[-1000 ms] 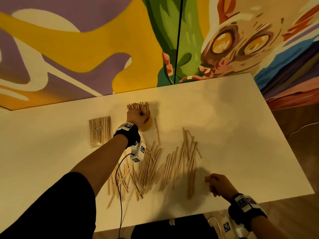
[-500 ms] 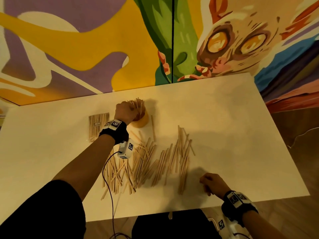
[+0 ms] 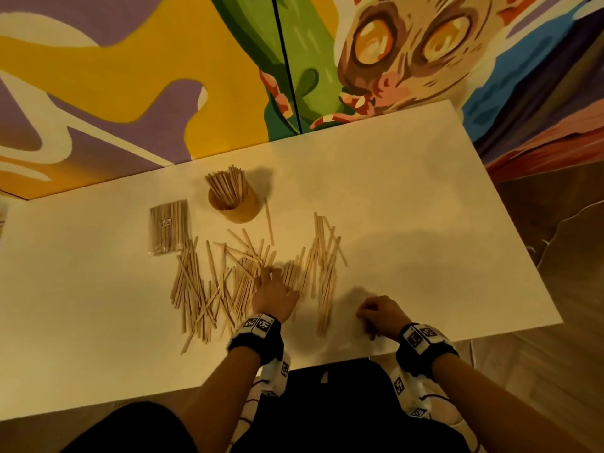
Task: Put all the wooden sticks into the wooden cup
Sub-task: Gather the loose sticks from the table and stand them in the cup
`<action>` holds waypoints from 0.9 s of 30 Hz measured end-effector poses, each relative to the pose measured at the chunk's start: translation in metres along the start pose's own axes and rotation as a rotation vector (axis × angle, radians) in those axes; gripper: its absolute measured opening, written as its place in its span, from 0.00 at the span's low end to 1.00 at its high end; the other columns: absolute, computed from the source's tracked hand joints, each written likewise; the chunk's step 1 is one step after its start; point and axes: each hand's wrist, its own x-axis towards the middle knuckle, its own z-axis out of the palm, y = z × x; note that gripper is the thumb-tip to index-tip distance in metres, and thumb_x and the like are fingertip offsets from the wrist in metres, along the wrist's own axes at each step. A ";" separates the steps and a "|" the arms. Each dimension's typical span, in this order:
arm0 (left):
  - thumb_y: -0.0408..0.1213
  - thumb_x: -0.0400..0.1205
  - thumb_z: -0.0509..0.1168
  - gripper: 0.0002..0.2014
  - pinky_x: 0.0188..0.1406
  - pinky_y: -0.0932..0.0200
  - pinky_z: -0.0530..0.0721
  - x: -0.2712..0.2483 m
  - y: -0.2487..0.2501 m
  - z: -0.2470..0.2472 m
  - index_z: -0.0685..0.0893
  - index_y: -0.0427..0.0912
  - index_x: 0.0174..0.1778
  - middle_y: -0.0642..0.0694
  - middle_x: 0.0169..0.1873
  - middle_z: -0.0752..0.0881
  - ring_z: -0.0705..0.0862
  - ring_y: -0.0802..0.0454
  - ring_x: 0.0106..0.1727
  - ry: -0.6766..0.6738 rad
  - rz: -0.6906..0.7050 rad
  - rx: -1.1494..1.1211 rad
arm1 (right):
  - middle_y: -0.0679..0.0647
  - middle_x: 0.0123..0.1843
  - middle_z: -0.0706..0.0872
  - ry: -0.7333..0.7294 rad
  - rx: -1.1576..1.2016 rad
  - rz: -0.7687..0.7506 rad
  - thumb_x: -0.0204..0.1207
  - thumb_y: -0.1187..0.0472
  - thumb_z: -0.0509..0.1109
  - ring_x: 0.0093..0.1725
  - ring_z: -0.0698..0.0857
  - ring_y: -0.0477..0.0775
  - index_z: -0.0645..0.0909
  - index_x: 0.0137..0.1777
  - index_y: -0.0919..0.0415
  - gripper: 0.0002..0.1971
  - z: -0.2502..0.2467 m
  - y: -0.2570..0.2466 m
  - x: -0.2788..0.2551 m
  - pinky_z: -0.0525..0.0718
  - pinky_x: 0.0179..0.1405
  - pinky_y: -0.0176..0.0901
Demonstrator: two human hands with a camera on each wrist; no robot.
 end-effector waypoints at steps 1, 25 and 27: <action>0.49 0.78 0.67 0.35 0.66 0.44 0.74 -0.002 0.002 0.002 0.65 0.37 0.78 0.40 0.79 0.59 0.60 0.36 0.78 0.005 -0.038 -0.022 | 0.58 0.26 0.85 -0.006 -0.001 0.001 0.80 0.66 0.66 0.19 0.82 0.50 0.84 0.39 0.65 0.09 0.000 0.000 0.001 0.79 0.21 0.38; 0.35 0.76 0.66 0.29 0.54 0.46 0.80 0.024 0.044 0.034 0.67 0.36 0.73 0.38 0.66 0.72 0.73 0.40 0.66 0.052 0.127 0.190 | 0.56 0.24 0.86 -0.088 0.134 0.013 0.81 0.69 0.64 0.20 0.84 0.52 0.82 0.39 0.65 0.09 -0.006 0.019 0.006 0.81 0.23 0.41; 0.35 0.76 0.65 0.26 0.52 0.46 0.80 0.032 0.043 0.032 0.68 0.35 0.70 0.37 0.65 0.73 0.73 0.40 0.65 0.046 0.132 0.242 | 0.56 0.23 0.86 -0.085 0.157 0.019 0.81 0.69 0.64 0.20 0.84 0.53 0.82 0.40 0.66 0.09 -0.006 0.021 0.005 0.82 0.25 0.41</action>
